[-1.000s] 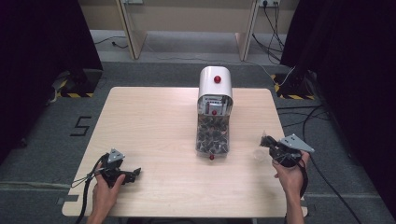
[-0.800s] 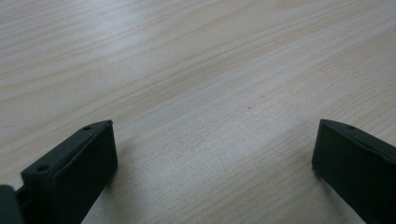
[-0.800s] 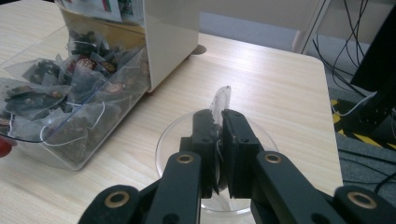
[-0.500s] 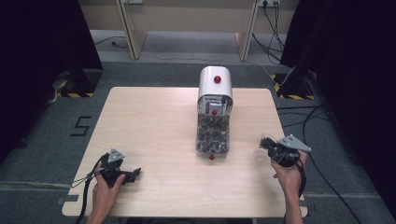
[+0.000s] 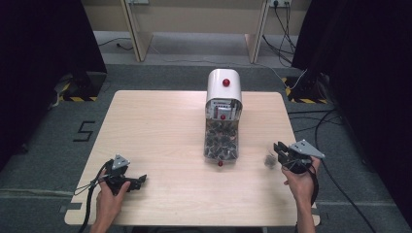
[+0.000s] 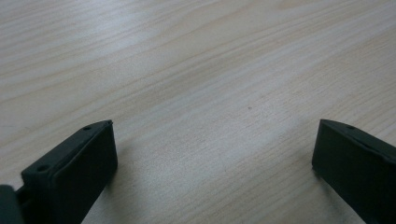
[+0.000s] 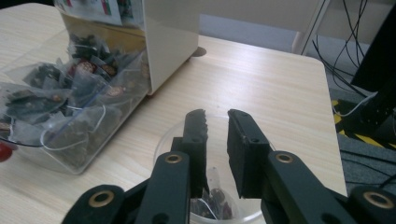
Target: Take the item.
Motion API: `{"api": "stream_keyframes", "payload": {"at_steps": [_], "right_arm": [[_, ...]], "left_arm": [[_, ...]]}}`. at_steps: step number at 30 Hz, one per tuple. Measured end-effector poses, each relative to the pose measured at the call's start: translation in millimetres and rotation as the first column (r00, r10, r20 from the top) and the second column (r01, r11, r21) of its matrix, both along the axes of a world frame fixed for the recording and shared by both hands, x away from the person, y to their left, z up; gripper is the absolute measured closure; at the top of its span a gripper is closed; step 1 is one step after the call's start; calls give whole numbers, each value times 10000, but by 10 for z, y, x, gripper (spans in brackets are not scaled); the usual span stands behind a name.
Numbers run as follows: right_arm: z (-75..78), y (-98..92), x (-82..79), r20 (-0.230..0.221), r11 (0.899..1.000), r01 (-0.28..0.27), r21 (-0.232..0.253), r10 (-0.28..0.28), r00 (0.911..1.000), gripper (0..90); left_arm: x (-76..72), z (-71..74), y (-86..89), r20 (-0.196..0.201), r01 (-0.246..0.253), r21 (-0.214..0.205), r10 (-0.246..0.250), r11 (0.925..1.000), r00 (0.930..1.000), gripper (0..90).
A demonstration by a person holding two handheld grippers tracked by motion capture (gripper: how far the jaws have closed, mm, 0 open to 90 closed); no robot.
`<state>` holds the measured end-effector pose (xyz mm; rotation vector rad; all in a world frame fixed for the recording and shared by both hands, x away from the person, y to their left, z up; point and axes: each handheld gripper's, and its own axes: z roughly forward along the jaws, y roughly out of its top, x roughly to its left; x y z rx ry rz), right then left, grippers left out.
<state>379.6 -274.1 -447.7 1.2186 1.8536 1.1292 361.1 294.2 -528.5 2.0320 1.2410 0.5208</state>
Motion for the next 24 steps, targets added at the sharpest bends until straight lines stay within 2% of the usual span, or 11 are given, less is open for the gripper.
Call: {"api": "stream_keyframes", "payload": {"at_steps": [7,18,24], "right_arm": [[68,110,-31,18,9991,-421,-38,421,9991,679],[146,279,-87,131,9957,-894,253,891,9959,544],[105,468,-150,-123,9893,-1456,101,1458,9892,496]], "left_arm": [[0,0,0,-3,1,2,-1,10000,10000,0],[0,0,0,-1,4,4,-4,10000,10000,0],[0,0,0,1,1,0,-1,10000,10000,0]]}}
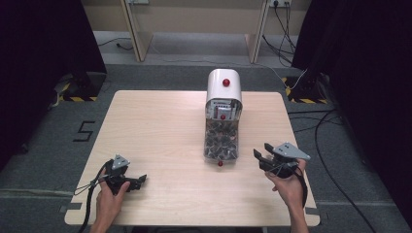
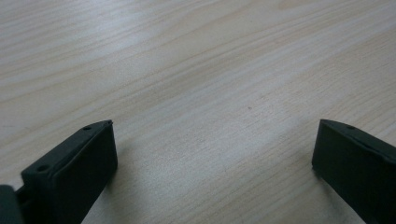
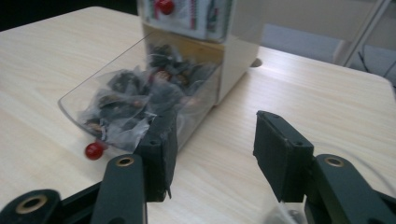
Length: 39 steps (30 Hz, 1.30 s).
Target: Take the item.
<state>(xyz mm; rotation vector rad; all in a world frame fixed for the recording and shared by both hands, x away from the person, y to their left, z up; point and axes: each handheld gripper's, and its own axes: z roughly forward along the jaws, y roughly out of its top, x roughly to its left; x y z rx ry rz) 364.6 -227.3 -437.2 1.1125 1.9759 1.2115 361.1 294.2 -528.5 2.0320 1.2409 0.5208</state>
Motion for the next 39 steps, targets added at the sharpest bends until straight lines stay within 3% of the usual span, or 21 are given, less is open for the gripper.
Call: {"api": "stream_keyframes", "payload": {"at_steps": [6,19,39], "right_arm": [[-27,95,-27,-106,9993,-362,-102,361,9993,472],[-5,141,-108,-64,9985,-529,-174,527,9986,450],[-127,221,-146,-480,9950,-975,-203,965,9942,379]], "left_arm": [[0,0,0,1,-1,-4,1,10000,10000,0],[0,0,0,1,-4,-5,4,10000,10000,0],[0,0,0,-3,0,1,0,10000,10000,0]]}}
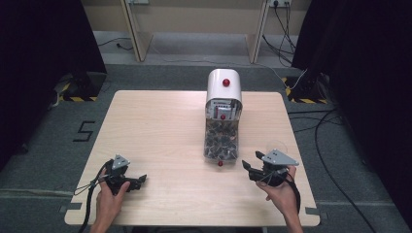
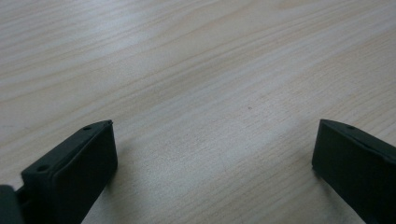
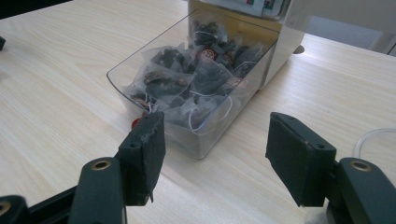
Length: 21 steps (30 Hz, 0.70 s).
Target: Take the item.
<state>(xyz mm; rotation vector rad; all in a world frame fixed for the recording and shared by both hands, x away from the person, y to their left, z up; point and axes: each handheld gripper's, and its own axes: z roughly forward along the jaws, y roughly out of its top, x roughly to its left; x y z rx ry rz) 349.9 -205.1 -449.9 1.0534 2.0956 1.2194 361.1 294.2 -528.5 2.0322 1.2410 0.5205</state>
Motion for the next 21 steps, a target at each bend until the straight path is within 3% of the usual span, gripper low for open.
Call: {"api": "stream_keyframes", "payload": {"at_steps": [21], "right_arm": [[-185,-3,-99,-490,9995,-273,-136,266,9984,367]], "left_arm": [[0,0,0,2,-3,-3,3,10000,10000,0]]}}
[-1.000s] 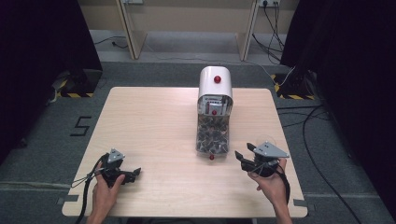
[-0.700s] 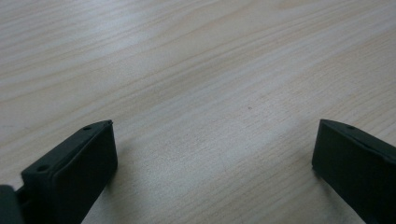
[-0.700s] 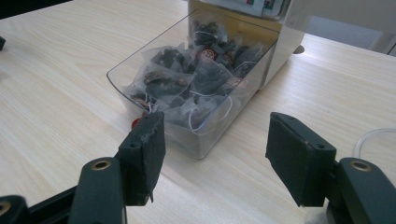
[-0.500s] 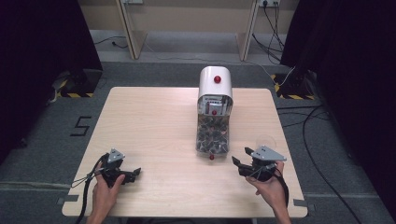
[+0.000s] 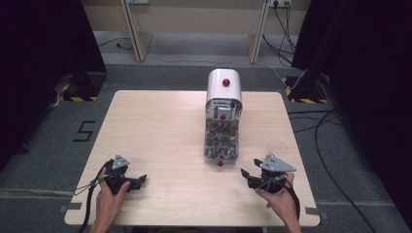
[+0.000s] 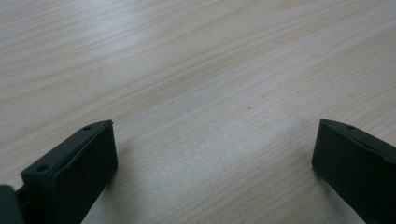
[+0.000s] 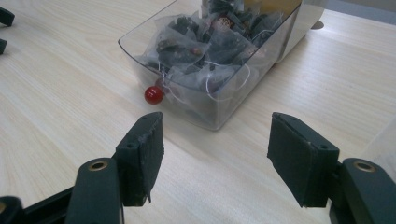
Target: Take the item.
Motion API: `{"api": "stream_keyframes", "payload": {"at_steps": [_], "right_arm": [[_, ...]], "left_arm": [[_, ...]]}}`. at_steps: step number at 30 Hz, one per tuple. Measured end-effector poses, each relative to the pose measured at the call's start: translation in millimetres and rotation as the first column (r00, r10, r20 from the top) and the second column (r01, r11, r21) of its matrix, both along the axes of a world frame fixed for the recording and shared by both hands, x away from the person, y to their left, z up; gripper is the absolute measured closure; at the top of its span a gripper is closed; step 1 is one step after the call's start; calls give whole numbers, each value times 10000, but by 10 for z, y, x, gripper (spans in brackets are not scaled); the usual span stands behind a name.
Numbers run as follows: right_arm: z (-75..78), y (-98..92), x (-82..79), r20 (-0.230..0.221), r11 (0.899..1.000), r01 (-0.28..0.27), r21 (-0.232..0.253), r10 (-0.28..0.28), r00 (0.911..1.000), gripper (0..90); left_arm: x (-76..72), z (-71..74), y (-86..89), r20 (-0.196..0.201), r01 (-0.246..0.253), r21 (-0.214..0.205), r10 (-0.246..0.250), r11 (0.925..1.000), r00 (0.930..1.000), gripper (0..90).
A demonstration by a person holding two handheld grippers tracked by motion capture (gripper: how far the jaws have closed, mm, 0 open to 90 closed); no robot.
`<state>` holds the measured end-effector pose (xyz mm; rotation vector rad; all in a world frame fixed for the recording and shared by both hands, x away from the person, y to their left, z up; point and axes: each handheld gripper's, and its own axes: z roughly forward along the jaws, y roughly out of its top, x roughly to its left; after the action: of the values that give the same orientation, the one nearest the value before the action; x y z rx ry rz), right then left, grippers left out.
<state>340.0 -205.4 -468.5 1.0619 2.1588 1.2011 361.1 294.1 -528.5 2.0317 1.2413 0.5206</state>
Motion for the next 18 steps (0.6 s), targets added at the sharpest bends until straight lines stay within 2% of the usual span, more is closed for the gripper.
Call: {"api": "stream_keyframes", "payload": {"at_steps": [10,18], "right_arm": [[-65,-56,-60,-138,10000,58,-1,-58,9999,361],[-122,-73,-113,-91,10000,6,48,-6,10000,310]], "left_arm": [[0,0,0,0,4,1,-4,10000,10000,0],[0,0,0,-1,5,7,-5,10000,10000,0]]}}
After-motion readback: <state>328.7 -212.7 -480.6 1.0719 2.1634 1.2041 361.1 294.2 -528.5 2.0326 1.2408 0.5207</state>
